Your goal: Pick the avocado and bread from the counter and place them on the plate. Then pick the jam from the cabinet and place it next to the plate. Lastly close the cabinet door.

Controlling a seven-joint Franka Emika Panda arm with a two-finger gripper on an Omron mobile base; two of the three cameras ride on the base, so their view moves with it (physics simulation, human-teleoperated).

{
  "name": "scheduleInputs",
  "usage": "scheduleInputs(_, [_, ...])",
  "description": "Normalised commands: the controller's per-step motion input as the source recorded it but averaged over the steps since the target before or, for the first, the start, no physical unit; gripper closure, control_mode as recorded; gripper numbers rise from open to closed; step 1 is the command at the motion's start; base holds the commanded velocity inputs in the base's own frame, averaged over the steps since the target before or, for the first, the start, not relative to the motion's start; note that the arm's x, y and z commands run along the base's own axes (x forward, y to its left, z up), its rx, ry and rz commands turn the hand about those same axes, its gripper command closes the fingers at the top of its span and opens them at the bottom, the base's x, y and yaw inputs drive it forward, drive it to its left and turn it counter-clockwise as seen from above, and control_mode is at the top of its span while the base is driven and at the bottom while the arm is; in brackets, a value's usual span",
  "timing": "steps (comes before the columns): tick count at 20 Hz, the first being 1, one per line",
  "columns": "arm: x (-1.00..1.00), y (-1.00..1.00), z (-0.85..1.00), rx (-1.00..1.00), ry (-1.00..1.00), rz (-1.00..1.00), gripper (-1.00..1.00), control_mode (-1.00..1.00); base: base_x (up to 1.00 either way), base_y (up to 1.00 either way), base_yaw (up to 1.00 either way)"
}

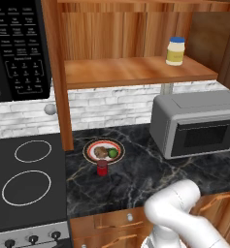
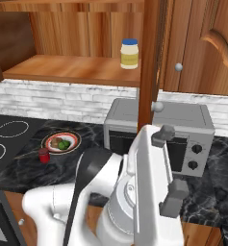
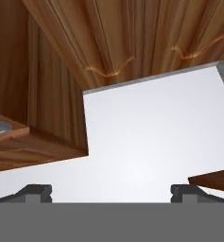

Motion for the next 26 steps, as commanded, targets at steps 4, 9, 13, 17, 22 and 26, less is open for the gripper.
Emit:
scheduleInputs(4, [-0.04, -1.0, -1.0, -0.23, -0.01, 0.0, -1.0, -1.0, 0.0, 0.0, 0.0])
scheduleInputs(9, [-0.08, -0.99, -1.0, -0.29, 0.0, 0.0, -1.0, -1.0, 0.0, 0.0, 0.0])
scheduleInputs(13, [-0.14, -0.95, -1.0, -0.33, 0.0, 0.0, -1.0, -1.0, 0.0, 0.0, 0.0])
scheduleInputs(17, [-0.4, -1.0, -0.94, -0.31, -0.09, 0.0, -1.0, -1.0, 0.0, 0.0, 0.0])
scheduleInputs(22, [-0.62, -1.0, -0.94, -0.25, -0.1, 0.0, -1.0, -1.0, 0.0, 0.0, 0.0])
scheduleInputs(26, [-0.53, -0.95, -0.98, -0.36, -0.09, 0.0, -1.0, -1.0, 0.0, 0.0, 0.0])
